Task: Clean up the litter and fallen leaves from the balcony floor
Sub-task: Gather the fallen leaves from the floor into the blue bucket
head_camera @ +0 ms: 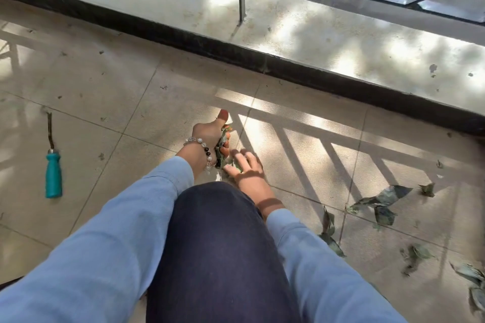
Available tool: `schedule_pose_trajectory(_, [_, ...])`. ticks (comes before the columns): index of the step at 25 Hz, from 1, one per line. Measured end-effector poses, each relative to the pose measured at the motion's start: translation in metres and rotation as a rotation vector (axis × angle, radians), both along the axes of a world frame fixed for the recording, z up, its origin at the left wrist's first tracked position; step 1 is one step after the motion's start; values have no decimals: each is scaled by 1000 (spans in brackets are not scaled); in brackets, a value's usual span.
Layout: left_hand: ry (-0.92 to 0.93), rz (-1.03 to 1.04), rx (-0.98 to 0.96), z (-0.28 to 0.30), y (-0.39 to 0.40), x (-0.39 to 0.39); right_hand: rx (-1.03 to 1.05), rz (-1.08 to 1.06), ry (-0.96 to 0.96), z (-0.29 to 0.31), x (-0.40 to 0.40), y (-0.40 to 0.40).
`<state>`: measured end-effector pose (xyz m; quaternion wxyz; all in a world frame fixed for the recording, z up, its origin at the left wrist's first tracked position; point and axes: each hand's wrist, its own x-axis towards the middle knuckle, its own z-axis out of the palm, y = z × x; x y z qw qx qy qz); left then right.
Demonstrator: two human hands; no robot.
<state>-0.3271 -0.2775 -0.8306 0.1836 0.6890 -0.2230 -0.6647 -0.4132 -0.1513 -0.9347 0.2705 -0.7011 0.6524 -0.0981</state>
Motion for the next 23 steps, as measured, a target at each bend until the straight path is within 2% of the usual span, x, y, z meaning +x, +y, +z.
schedule_pose_trajectory(2, [13,16,-2,3,1,0,-130,80,-43,-13,1,16])
schedule_pose_trajectory(3, [20,21,-4,4,2,-1,-186,46,-111,-17,-3,17])
schedule_pose_trajectory(6, [50,39,-11,8,5,0,-115,-326,-381,-1,-16,7])
schedule_pose_trajectory(7, [60,45,-14,11,5,-1,-79,-544,-526,11,-23,3])
schedule_pose_trajectory(9, [74,51,-30,17,4,-4,14,-975,-1021,34,-42,-8])
schedule_pose_trajectory(10, [85,58,-39,20,3,-7,49,-1112,-1272,44,-54,-13])
schedule_pose_trajectory(12, [126,63,-48,28,1,-20,60,-1261,-1670,69,-78,-21])
schedule_pose_trajectory(15, [224,44,-52,46,1,-52,17,-1292,-1993,111,-103,-35])
schedule_pose_trajectory(18, [264,19,-157,65,-1,-94,-10,-1139,-2064,155,-117,-46])
schedule_pose_trajectory(20, [277,-4,-170,76,-3,-122,-56,-1065,-1836,171,-130,-43])
schedule_pose_trajectory(23, [212,11,-194,76,-10,-143,-24,-977,-1405,149,-135,-24])
